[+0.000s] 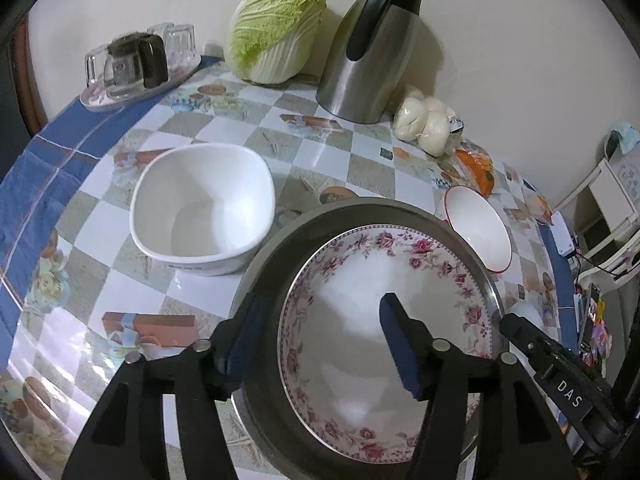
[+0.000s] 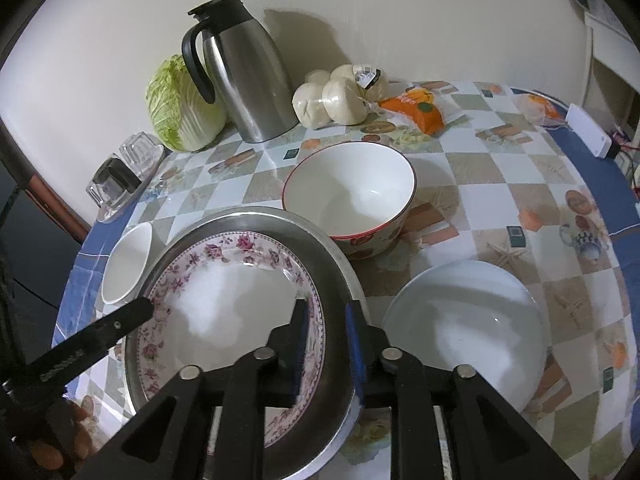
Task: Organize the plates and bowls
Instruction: 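Lower the floral plate into the steel tray and open both grippers, then raise both grippers off the plate and move toward the red-rimmed bowl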
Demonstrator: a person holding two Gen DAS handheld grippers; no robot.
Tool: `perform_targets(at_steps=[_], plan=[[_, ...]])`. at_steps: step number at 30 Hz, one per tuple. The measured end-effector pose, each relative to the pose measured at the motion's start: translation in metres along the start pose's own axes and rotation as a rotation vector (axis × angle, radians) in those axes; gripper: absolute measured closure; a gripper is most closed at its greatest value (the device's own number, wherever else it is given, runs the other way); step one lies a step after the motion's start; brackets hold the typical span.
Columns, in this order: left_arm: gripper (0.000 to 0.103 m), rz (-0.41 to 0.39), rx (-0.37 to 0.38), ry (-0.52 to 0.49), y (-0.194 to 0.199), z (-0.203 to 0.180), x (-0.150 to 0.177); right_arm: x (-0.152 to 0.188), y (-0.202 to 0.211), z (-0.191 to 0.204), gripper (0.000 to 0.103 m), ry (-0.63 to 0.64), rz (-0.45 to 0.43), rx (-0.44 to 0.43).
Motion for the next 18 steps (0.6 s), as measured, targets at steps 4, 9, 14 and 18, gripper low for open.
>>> perform_targets(at_steps=[4, 9, 14, 18], plan=[[0.033, -0.003, -0.043, -0.009, 0.003, 0.004, 0.001, 0.001, 0.003, 0.002, 0.051, 0.03, -0.01, 0.023], [0.023, 0.004, -0.114, -0.019, 0.004, 0.012, 0.002, 0.001, 0.007, 0.004, 0.031, 0.057, -0.028, 0.035], [0.018, 0.013, -0.146, -0.017, 0.004, 0.018, 0.005, 0.002, 0.01, 0.007, 0.018, 0.075, -0.038, 0.041], [0.017, 0.021, -0.161, -0.025, 0.005, 0.018, 0.008, 0.004, 0.012, 0.007, 0.014, 0.082, -0.038, 0.045]])
Point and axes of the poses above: each gripper's, at about its wrist camera, not at the fingertips, and y roughly against the way its jaws point, z to its left, x to its underside, the point moved 5 cm from there along -y, roughly the way its jaws point, and after that the axes turned 7 degrees about -z, right-handed, at the moved point
